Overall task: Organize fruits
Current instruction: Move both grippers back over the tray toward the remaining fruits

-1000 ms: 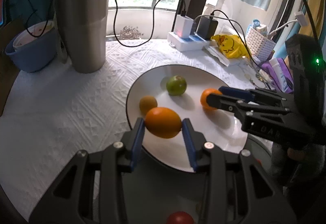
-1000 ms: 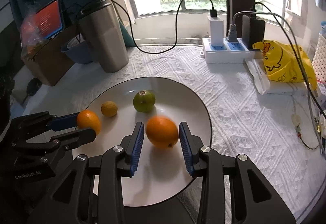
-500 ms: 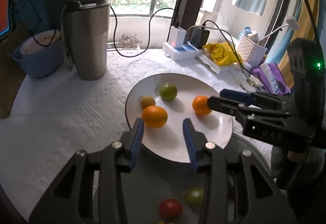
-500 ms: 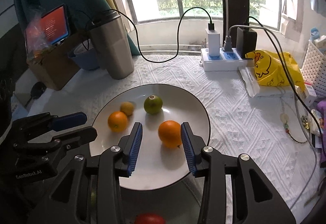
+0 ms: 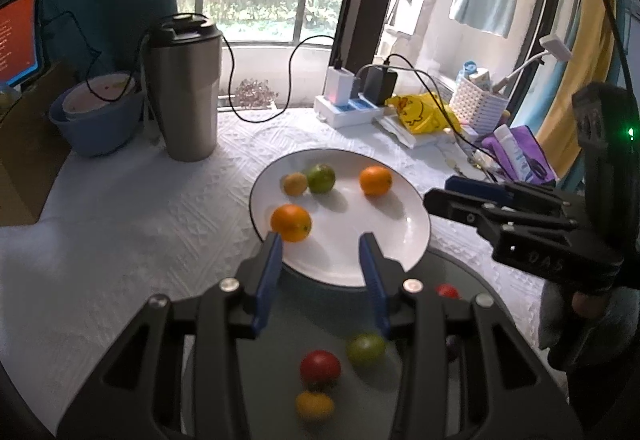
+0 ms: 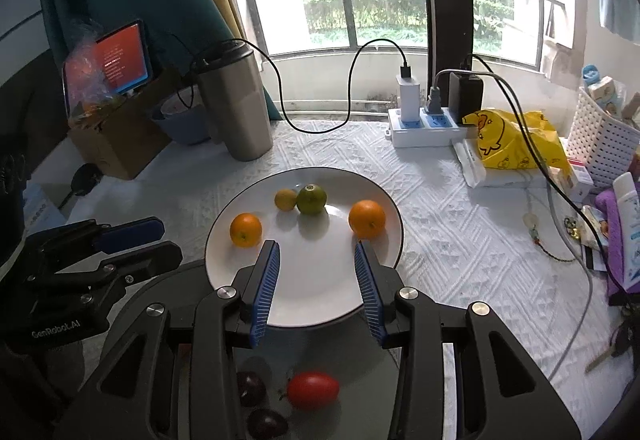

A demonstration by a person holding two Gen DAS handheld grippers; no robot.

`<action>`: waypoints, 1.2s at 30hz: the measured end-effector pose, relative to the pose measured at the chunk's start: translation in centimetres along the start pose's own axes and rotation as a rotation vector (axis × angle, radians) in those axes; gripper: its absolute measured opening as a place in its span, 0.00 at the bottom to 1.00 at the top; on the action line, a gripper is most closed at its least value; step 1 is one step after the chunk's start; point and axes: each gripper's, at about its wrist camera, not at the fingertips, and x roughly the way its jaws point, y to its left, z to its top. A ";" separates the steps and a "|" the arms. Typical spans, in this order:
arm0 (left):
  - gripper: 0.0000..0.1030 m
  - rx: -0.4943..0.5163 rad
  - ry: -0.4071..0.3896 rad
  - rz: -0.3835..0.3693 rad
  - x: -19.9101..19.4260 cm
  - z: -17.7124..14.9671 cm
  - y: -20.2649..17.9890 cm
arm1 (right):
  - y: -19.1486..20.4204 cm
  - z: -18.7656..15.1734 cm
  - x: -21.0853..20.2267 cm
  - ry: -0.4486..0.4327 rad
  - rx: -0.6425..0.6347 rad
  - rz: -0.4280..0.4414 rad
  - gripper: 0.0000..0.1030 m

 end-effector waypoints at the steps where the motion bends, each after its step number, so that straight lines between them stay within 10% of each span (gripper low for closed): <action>1: 0.40 0.002 -0.004 0.001 -0.3 -0.2 -0.1 | 0.1 -0.2 -0.4 -0.004 0.000 -0.001 0.40; 36: 0.40 -0.009 0.060 0.004 -3.3 -8.6 -0.2 | 2.7 -8.5 -3.4 0.032 0.047 -0.009 0.40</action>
